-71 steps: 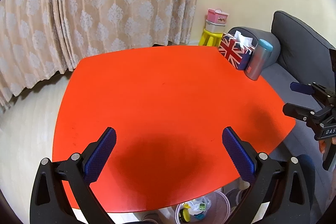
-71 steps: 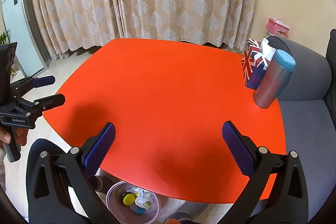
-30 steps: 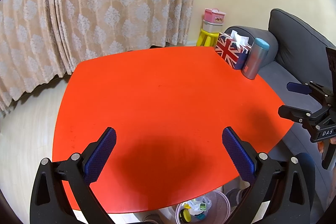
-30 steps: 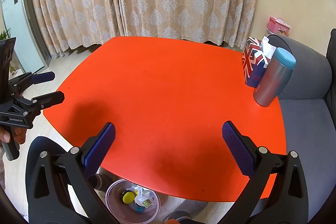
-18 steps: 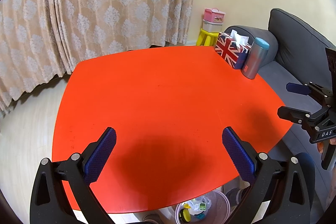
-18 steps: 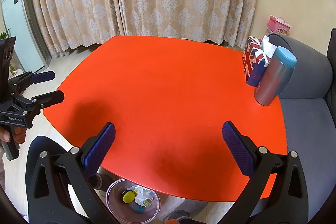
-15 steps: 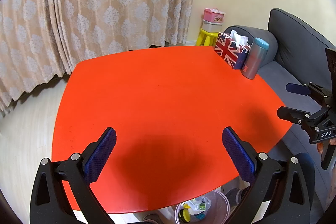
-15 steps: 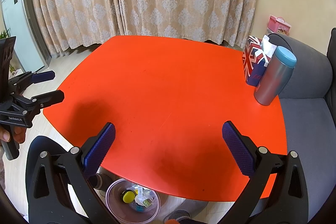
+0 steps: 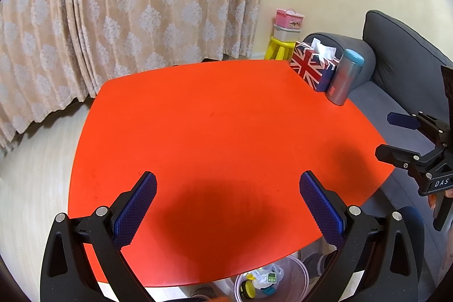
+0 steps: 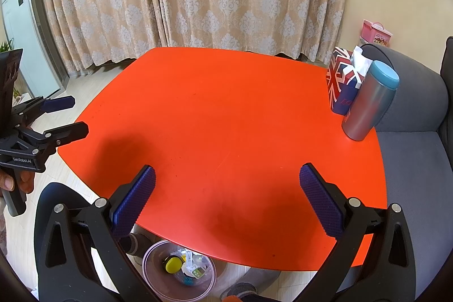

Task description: Collect trash

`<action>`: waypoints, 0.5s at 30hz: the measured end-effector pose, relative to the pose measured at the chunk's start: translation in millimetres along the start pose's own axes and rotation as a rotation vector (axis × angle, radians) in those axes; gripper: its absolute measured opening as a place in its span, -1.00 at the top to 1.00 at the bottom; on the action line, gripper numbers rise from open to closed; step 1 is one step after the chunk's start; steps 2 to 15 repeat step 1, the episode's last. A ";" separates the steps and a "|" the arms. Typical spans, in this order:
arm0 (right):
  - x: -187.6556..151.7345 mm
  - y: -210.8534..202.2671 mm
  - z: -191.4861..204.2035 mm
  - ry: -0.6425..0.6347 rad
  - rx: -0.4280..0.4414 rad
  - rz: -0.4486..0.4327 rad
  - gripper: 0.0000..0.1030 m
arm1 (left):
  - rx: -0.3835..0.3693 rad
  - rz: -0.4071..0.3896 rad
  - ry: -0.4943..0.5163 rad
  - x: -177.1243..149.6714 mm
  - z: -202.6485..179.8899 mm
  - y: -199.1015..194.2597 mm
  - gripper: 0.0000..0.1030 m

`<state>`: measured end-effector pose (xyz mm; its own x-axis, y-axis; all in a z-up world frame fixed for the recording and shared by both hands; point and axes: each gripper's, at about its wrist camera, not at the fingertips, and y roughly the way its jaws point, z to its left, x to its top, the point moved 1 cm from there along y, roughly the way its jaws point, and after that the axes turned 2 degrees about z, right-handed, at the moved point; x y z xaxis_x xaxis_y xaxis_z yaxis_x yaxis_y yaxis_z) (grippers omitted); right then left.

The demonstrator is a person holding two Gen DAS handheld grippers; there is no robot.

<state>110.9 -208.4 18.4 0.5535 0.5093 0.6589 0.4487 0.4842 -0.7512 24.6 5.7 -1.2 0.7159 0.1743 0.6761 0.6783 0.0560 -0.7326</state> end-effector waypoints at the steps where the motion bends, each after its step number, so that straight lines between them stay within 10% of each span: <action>1: -1.1 1.0 -0.4 0.000 0.000 0.001 -0.93 | -0.002 -0.001 -0.002 -0.1 1.0 0.0 -0.88; 15: -1.1 1.0 -0.4 0.000 0.000 0.001 -0.93 | -0.002 -0.001 -0.002 -0.1 1.0 0.0 -0.88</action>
